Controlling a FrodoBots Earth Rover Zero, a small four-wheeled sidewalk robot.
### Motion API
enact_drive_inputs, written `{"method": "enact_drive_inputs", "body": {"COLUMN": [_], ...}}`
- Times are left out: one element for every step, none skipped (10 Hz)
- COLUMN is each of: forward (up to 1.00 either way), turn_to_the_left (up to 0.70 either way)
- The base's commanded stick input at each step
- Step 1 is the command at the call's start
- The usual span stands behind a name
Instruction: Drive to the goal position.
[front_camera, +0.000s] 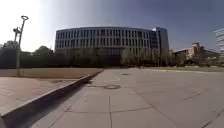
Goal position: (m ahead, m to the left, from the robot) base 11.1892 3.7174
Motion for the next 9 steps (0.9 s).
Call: {"method": "enact_drive_inputs", "body": {"forward": [0.05,0.05,0.05,0.05,0.05,0.05,0.05,0.05,0.05], "turn_to_the_left": [0.01,0.01,0.01,0.01,0.01,0.01,0.01,0.01,0.02]}}
